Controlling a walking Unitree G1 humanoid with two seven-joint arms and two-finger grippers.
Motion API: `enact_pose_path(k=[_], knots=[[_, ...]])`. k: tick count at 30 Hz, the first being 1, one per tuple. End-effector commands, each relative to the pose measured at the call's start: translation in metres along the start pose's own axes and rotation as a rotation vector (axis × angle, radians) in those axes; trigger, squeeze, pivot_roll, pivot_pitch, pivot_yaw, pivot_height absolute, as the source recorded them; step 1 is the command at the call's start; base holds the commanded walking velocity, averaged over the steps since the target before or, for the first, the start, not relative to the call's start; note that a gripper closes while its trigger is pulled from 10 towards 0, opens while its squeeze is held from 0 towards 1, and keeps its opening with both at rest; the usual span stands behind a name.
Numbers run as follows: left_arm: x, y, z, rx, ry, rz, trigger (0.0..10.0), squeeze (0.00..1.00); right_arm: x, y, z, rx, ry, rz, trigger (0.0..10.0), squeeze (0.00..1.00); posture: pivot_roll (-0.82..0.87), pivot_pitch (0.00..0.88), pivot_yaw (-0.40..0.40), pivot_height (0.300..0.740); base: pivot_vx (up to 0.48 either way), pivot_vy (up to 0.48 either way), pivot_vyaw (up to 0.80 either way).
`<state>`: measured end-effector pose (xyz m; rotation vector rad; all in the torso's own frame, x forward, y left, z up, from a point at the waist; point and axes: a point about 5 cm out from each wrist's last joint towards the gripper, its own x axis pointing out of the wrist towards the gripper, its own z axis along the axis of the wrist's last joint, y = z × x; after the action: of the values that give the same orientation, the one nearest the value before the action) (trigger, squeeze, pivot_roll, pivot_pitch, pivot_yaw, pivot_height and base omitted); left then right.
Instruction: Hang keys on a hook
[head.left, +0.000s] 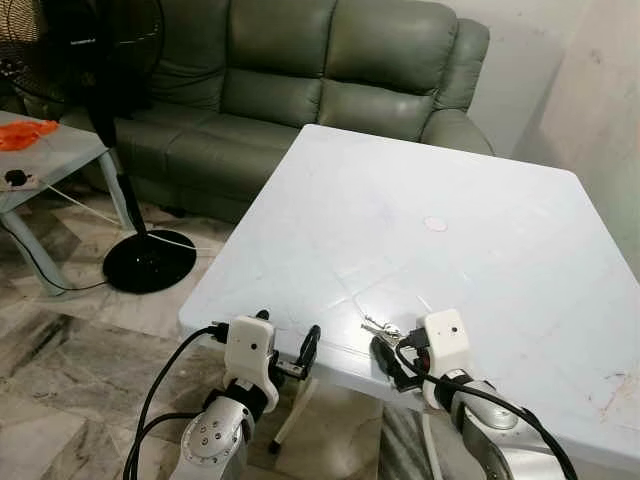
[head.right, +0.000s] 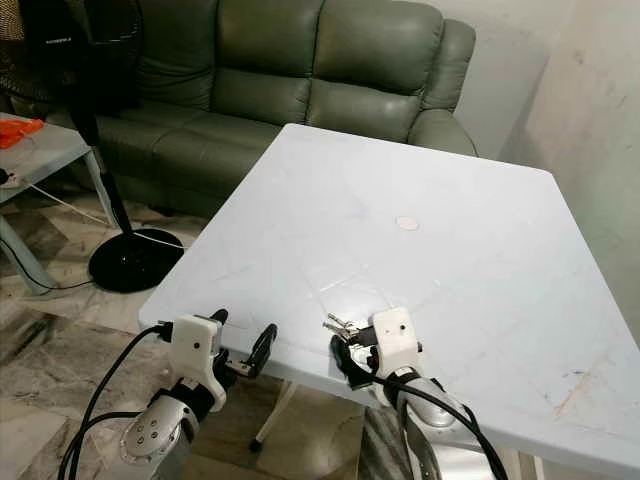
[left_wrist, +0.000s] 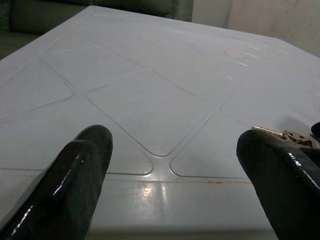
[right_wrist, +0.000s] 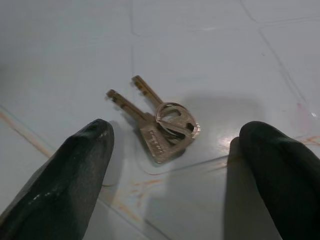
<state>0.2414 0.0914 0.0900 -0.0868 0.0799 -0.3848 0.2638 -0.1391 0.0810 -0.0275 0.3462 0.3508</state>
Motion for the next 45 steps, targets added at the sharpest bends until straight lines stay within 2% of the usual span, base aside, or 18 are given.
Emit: enact_pose_path(k=[1, 7, 9, 20, 21, 22, 23, 25, 28, 45], knots=[[0.0, -0.002, 0.003, 0.007, -0.009, -0.001, 10.0, 0.0, 0.0, 0.004, 0.006, 0.019, -0.015, 0.023, 10.0, 0.0, 0.03, 0.062, -0.086, 0.74, 0.0, 0.0, 0.0], [0.0, -0.002, 0.004, 0.005, -0.014, 0.002, 10.0, 0.0, 0.002, 0.008, 0.008, 0.054, -0.006, 0.024, 10.0, 0.0, 0.04, 0.062, -0.089, 0.74, 0.0, 0.0, 0.0], [0.001, -0.002, 0.004, 0.004, -0.015, 0.009, 10.0, 0.0, 0.005, 0.015, 0.01, 0.09, -0.005, 0.033, 10.0, 0.0, 0.04, 0.059, -0.092, 0.74, 0.0, 0.0, 0.0], [0.001, -0.003, 0.005, 0.004, -0.021, 0.011, 10.0, 0.0, 0.012, 0.02, 0.014, 0.082, -0.007, -0.041, 10.0, 0.0, 0.05, 0.051, -0.1, 0.74, 0.0, 0.0, 0.0], [0.001, -0.003, 0.005, 0.004, -0.021, 0.011, 10.0, 0.0, 0.013, 0.02, 0.015, 0.072, -0.004, -0.057, 9.3, 0.0, 0.05, 0.048, -0.099, 0.74, 0.0, 0.0, 0.0], [0.001, -0.003, 0.005, 0.004, -0.021, 0.011, 10.0, 0.0, 0.013, 0.019, 0.015, 0.063, -0.005, -0.068, 6.3, 0.0, 0.05, 0.048, -0.099, 0.74, 0.0, 0.0, 0.0], [0.001, -0.003, 0.005, 0.004, -0.021, 0.011, 10.0, 0.0, 0.014, 0.019, 0.015, 0.056, -0.007, -0.076, 6.3, 0.0, 0.05, 0.048, -0.099, 0.74, 0.0, 0.0, 0.0], [0.001, -0.003, 0.005, 0.004, -0.023, 0.011, 10.0, 0.0, 0.014, 0.018, 0.014, 0.048, 0.002, -0.092, 0.5, 0.0, 0.05, 0.047, -0.099, 0.74, 0.0, 0.0, 0.0], [0.002, -0.003, 0.006, 0.006, -0.023, 0.009, 10.0, 0.0, 0.014, 0.017, 0.014, 0.041, 0.001, -0.107, 0.0, 0.0, 0.05, 0.045, -0.098, 0.74, 0.0, 0.0, 0.0], [0.0, -0.004, 0.007, 0.003, -0.027, 0.017, 10.0, 0.0, 0.014, 0.02, 0.01, 0.043, 0.018, -0.109, 0.0, 0.0, 0.06, 0.046, -0.101, 0.74, 0.0, 0.0, 0.0]])
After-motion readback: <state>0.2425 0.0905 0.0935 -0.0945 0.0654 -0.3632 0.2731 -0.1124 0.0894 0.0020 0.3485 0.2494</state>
